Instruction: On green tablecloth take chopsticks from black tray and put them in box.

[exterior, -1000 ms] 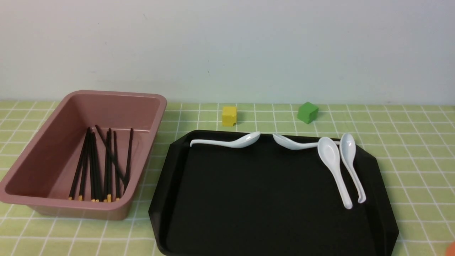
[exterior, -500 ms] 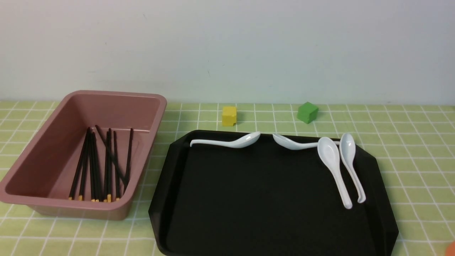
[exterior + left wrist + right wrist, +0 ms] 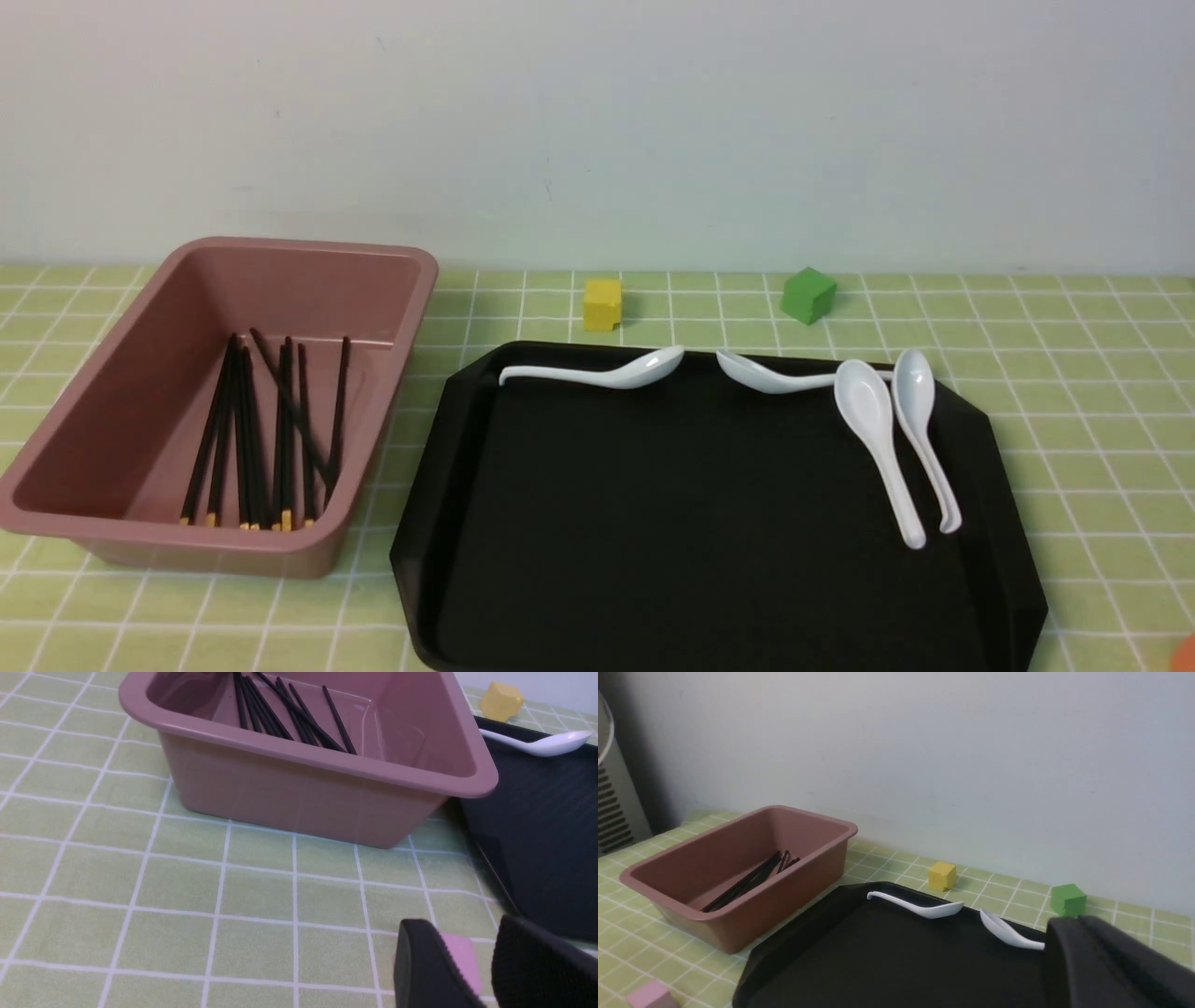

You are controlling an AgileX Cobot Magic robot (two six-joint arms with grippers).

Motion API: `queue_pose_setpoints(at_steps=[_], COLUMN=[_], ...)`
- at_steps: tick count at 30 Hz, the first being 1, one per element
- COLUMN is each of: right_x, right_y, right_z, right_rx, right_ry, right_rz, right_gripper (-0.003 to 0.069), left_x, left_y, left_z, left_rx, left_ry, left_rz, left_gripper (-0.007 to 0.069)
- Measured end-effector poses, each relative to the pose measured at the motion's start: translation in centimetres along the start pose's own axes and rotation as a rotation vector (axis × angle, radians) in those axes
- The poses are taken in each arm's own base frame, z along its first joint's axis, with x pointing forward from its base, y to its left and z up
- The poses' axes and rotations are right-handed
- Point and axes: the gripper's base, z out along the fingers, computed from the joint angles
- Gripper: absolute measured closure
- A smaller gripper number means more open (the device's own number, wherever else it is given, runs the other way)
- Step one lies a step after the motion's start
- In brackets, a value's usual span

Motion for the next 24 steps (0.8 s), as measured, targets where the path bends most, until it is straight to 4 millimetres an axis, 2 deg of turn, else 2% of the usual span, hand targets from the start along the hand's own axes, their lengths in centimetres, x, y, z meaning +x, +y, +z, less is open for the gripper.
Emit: queue_pose_setpoints(at_steps=[4, 8, 12, 16, 19, 24], right_x=[1.6, 5.5, 7.8, 9.0, 10.7, 13.1], right_y=[0.0, -0.3, -0.7, -1.3, -2.2, -3.5], right_z=[0.7, 1.5, 1.7, 1.5, 1.0, 0.9], right_rx=[-0.01, -0.02, 0.013, 0.105, 0.239, 0.42], right_ry=[0.049, 0.126, 0.131, 0.093, 0.058, 0.103], right_rz=[0.024, -0.001, -0.02, -0.028, -0.04, -0.029], right_gripper=[0.0631, 0.0627, 0.0626, 0.0626, 0.0626, 0.0622], left_x=[0.0, 0.0, 0.0, 0.0, 0.0, 0.0], left_y=[0.0, 0.0, 0.0, 0.0, 0.0, 0.0], left_z=[0.0, 0.0, 0.0, 0.0, 0.0, 0.0], left_rx=[0.0, 0.0, 0.0, 0.0, 0.0, 0.0], left_ry=[0.0, 0.0, 0.0, 0.0, 0.0, 0.0], left_rz=[0.0, 0.0, 0.0, 0.0, 0.0, 0.0], left_gripper=[0.0386, 0.0386, 0.0386, 0.0386, 0.0386, 0.0386])
